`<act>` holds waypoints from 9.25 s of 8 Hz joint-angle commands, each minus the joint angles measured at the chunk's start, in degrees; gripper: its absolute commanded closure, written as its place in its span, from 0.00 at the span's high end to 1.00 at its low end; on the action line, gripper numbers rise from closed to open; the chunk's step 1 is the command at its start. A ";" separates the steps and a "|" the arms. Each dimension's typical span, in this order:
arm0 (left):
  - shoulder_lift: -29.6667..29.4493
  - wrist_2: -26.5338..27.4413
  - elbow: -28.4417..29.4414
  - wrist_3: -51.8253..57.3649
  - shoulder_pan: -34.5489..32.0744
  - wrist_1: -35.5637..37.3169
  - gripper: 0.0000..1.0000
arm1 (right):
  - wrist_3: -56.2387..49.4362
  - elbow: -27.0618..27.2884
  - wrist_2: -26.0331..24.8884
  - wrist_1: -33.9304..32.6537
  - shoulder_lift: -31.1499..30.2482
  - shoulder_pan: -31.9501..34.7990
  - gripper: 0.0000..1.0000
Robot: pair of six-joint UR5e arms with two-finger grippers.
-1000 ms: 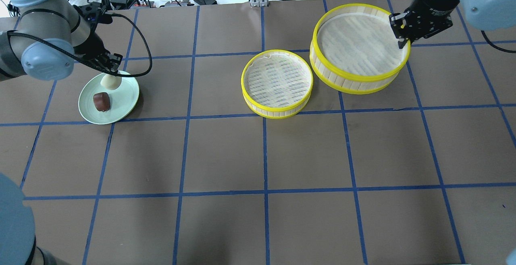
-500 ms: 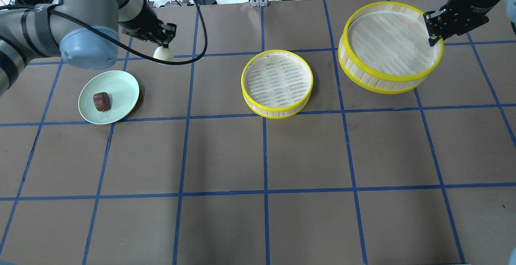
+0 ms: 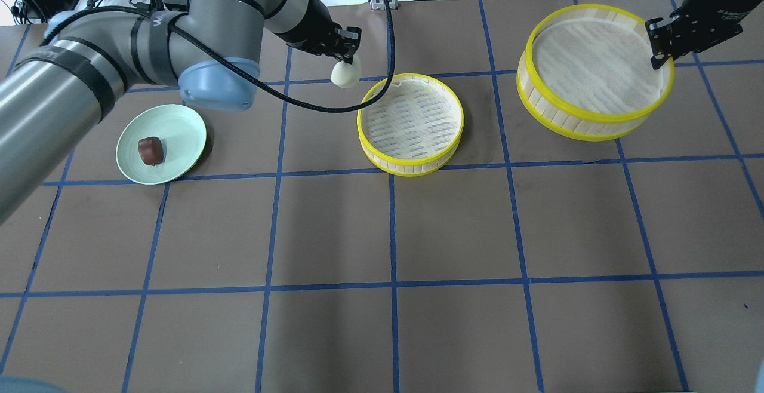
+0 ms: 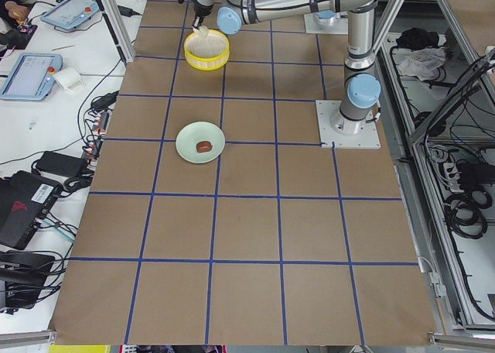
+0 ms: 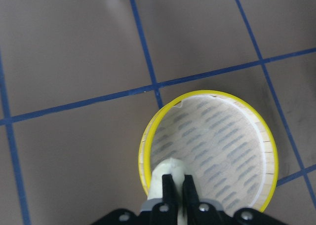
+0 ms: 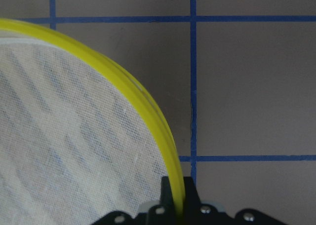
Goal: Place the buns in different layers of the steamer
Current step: 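Carry the white bun with the left gripper into the bottom tier and release, then restack the top tier with the right gripper while the left returns to the plate, then grasp the brown bun on the plate with the left gripper and lift, then release the steamer rim and raise the right gripper while the left holds the bun, then carry the brown bun with the left gripper over the top tier and lower it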
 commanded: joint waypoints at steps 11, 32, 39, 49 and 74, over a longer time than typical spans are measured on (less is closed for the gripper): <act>-12.35 -4.06 0.41 -6.40 -4.59 8.13 1.00 | -1.09 0.11 0.25 -0.22 0.43 -0.25 0.00; -10.49 19.41 -6.09 6.07 32.59 -9.37 1.00 | 46.99 2.57 -0.18 -14.72 13.61 26.73 0.00; -11.99 19.06 -5.91 7.65 32.59 -8.31 0.01 | 47.52 2.66 0.34 -14.55 13.70 26.73 0.00; 2.23 18.97 -5.21 2.29 23.39 -14.02 0.00 | 47.78 2.93 0.43 -13.93 13.35 26.91 0.00; 1.64 10.36 1.56 -15.90 -3.60 -9.90 0.00 | 20.18 -4.63 -1.77 10.33 -5.55 13.46 0.74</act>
